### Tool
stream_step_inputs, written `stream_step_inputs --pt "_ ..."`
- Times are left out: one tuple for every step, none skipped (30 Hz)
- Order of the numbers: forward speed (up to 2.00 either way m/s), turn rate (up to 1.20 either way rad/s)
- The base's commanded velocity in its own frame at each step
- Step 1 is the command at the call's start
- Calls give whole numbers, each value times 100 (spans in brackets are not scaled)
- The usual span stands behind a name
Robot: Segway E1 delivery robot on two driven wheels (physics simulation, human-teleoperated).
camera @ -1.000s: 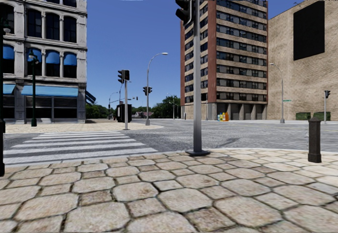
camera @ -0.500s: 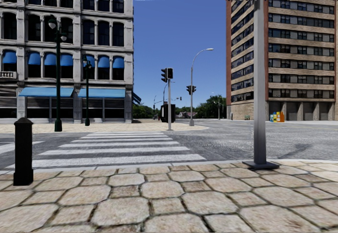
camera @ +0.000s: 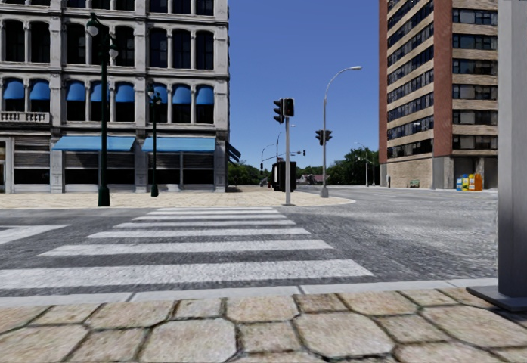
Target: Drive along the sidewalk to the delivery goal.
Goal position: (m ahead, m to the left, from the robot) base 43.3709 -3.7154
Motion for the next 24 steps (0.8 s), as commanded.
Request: stream_step_inputs --pt "200 0" --pt "200 0" --pt "200 0" --pt "200 18" --pt "200 29" --pt "200 35" --pt "200 35" --pt "200 37" --pt "200 37" --pt "200 38" --pt "200 38" --pt "200 38" --pt "200 38" --pt "200 38" --pt "200 38" --pt "200 38" --pt "200 38" --pt "200 38" --pt "200 38" --pt "200 38" --pt "200 38" --pt "200 38" --pt "200 38" --pt "200 0"
